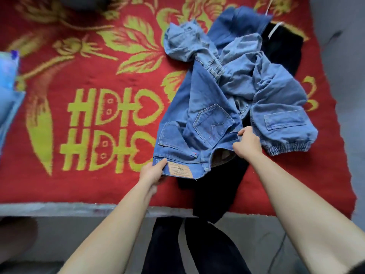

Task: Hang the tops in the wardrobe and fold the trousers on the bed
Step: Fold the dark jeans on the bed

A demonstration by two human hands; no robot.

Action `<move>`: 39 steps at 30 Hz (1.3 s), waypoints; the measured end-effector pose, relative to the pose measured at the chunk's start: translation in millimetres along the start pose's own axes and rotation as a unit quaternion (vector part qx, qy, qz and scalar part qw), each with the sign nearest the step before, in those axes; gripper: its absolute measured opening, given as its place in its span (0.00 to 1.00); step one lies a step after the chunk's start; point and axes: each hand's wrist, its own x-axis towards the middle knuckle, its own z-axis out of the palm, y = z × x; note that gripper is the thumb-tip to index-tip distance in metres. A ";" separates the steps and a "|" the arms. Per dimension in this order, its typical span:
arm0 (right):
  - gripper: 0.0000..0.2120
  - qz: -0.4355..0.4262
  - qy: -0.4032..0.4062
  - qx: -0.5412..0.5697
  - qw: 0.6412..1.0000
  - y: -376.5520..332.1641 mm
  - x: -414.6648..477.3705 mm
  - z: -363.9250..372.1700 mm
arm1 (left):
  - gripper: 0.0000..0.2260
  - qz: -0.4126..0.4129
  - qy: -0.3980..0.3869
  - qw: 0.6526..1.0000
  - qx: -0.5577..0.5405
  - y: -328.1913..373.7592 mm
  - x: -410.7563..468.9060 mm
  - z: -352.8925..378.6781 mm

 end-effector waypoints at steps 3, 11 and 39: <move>0.14 0.045 0.007 0.131 0.990 -37.2 -21.8 -41.9 | 0.07 0.043 0.005 0.999 0.020 53.6 -42.8 -41.4; 0.15 0.012 -0.053 0.423 0.904 -153.4 -83.4 -201.8 | 0.14 0.159 0.006 0.987 -0.011 203.7 -159.1 -102.4; 0.28 -0.420 0.158 0.485 0.750 -385.5 -435.2 -263.2 | 0.37 0.730 0.021 0.668 0.143 400.0 -366.1 -407.6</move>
